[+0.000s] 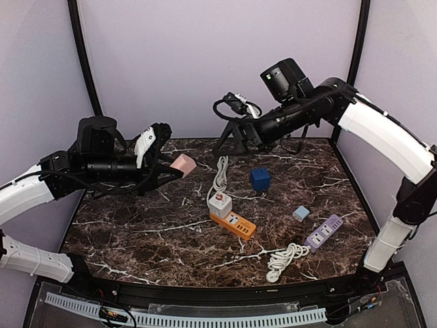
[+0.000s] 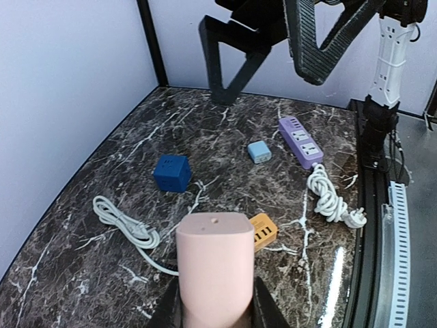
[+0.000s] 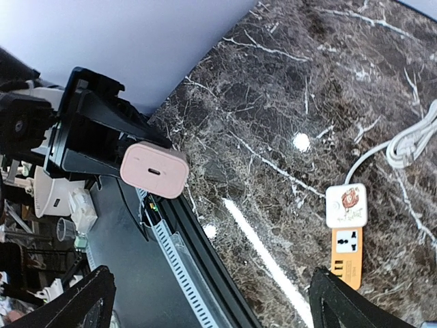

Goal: Insert the plug

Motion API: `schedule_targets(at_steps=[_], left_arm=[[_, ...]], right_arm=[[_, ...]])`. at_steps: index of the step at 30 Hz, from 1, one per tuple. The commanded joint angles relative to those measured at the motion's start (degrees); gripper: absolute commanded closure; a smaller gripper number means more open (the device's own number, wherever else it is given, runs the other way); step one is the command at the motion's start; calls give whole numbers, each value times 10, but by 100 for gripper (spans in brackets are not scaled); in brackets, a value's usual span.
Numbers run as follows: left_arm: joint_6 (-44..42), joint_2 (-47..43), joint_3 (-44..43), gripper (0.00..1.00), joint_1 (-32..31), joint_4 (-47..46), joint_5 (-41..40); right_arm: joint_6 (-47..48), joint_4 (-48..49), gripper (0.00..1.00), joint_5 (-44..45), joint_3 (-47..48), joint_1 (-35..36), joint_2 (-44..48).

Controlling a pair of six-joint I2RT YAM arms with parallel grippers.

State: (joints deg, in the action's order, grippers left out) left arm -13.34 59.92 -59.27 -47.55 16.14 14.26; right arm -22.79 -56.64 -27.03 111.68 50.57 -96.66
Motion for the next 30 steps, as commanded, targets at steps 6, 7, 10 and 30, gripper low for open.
schedule_targets(at_steps=[6,7,10,30], left_arm=[[42,43,-58,99,-3,-1,175],[53,48,-58,99,-4,-11,193],[79,58,-57,99,-4,-41,228],[73,127,-107,99,-3,-4,310]], right_arm=[[169,173,3,-5,-121,0,115],[188,194,3,-6,-138,0,127],[244,237,2,-21,-182,1,158],[394,187,11,-59,-200,43,159]])
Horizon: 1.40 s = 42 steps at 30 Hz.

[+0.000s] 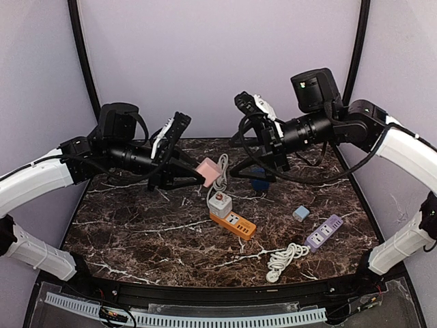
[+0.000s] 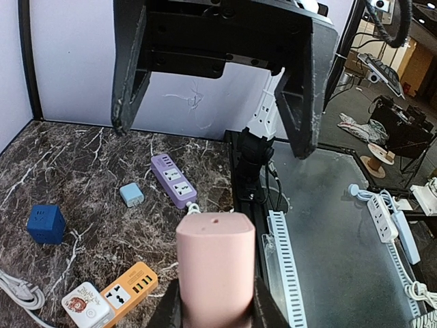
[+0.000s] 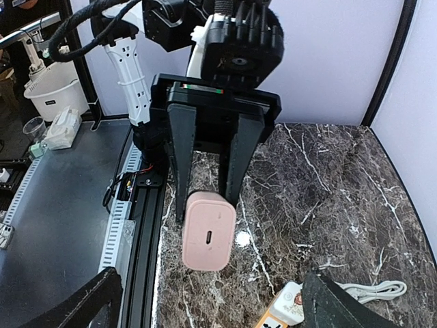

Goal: Insert the plug

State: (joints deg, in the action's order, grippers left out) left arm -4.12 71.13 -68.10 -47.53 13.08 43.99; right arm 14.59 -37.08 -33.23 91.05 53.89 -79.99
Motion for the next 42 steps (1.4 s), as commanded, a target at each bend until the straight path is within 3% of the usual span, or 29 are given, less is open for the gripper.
schedule_targets(at_steps=[1,13,28,34,42], left_arm=[[-21,18,-19,99,-4,28,12],[-41,32,-25,99,-4,34,6],[-38,31,-17,99,-4,32,3],[-40,30,-11,99,-4,32,-1],[-43,33,-13,99,-4,33,-3]], right_arm=[[23,-11,12,5,6,13,-11],[40,-55,26,29,29,33,-58],[40,-61,35,18,45,49,-88],[37,-65,49,14,52,53,-95],[38,-65,52,15,54,56,-98]])
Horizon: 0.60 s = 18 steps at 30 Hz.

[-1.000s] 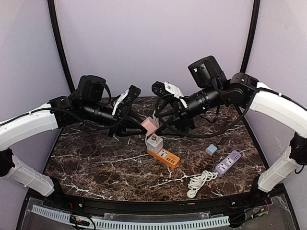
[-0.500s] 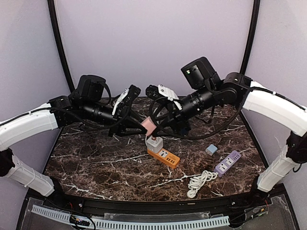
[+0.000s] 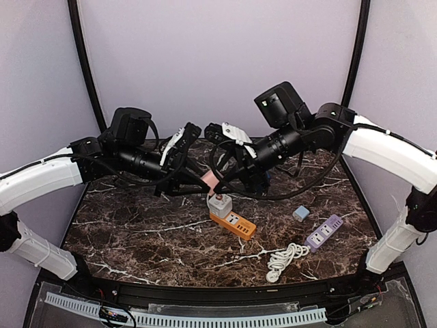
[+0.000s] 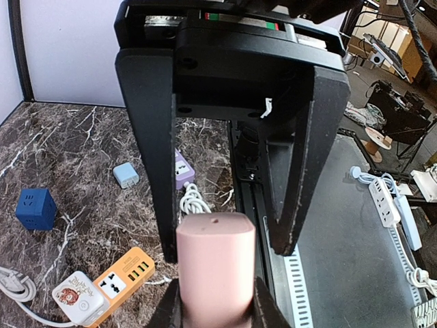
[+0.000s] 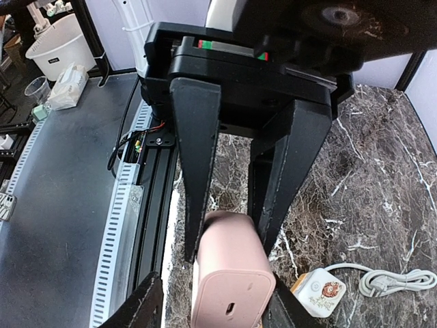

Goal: Insert the plug

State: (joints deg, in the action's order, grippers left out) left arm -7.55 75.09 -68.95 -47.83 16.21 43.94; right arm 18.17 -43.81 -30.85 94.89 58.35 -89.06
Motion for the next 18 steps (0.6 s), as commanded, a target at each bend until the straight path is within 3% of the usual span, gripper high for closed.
schedule_targets(at_steps=[1,11,18], left_arm=[[-10,-6,-5,99,-1,2,-3],[-19,-7,-8,99,-1,9,-16],[-22,-4,-10,99,-1,15,-20]], right_arm=[[2,2,54,-9,15,12,-8],[2,3,66,-16,14,14,-12],[1,3,65,-20,14,16,-17]])
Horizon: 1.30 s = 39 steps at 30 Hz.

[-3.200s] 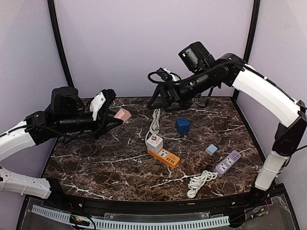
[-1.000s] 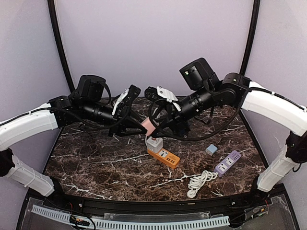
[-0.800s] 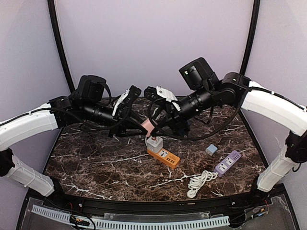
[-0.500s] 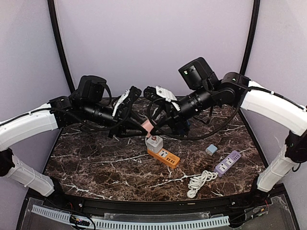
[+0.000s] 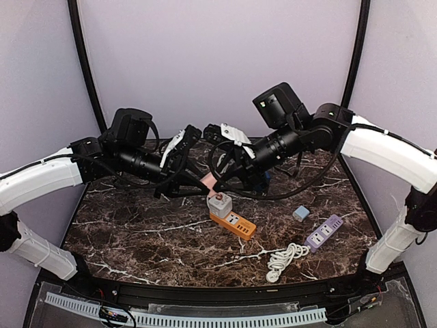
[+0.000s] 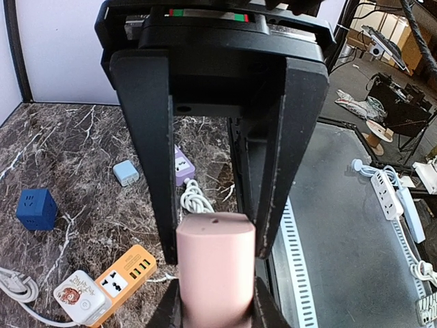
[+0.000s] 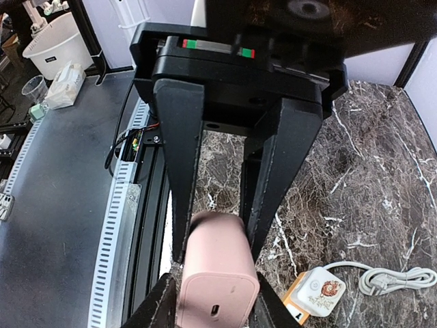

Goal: Insert the plug

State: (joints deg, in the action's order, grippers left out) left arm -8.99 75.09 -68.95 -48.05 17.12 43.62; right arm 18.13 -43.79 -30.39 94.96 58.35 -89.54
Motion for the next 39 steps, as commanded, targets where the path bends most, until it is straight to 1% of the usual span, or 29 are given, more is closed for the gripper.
schedule_targets(at_steps=[1,7,15,18,20,23,24,26,27,28,29,30,31,32,33,35,39], left_arm=[[-8,-3,-11,99,1,6,-19],[-9,2,-14,99,0,7,-24],[-13,5,-13,99,-1,8,-35],[-16,5,-13,99,-1,9,-40],[-17,6,-13,99,-1,8,-45],[-18,7,-13,99,-1,8,-53],[-18,7,-14,99,-1,8,-57],[-16,6,-13,90,-1,7,-65],[-15,4,-12,78,-1,6,-68],[-14,2,-9,71,0,4,-74],[-14,-2,-6,55,-1,2,-78],[-13,-6,0,48,-1,-4,-85],[-13,-14,4,33,-1,-7,-88],[-14,-18,12,27,-1,-12,-94],[-14,-27,15,12,-1,-14,-98],[-16,-39,26,3,-1,-18,-106],[-17,-59,48,1,-1,-17,-118]], right_arm=[[1,3,64,-24,14,16,-13],[-2,2,61,-23,15,17,-19],[-6,3,65,-30,19,16,-24],[-7,2,72,-34,18,17,-26],[-8,2,82,-37,17,17,-27],[-8,2,100,-42,14,17,-29],[-8,1,100,-43,13,17,-29],[-8,0,100,-42,10,16,-29],[-8,-2,100,-42,9,16,-28],[-6,-3,100,-40,7,17,-27],[-5,-4,100,-37,6,16,-26],[-4,-7,100,-34,4,16,-25],[-1,-11,100,-31,3,17,-23],[2,-14,100,-27,1,17,-21],[4,-16,100,-24,-1,16,-20],[7,-21,100,-15,-5,16,-17],[9,-34,100,3,-11,13,-13]])
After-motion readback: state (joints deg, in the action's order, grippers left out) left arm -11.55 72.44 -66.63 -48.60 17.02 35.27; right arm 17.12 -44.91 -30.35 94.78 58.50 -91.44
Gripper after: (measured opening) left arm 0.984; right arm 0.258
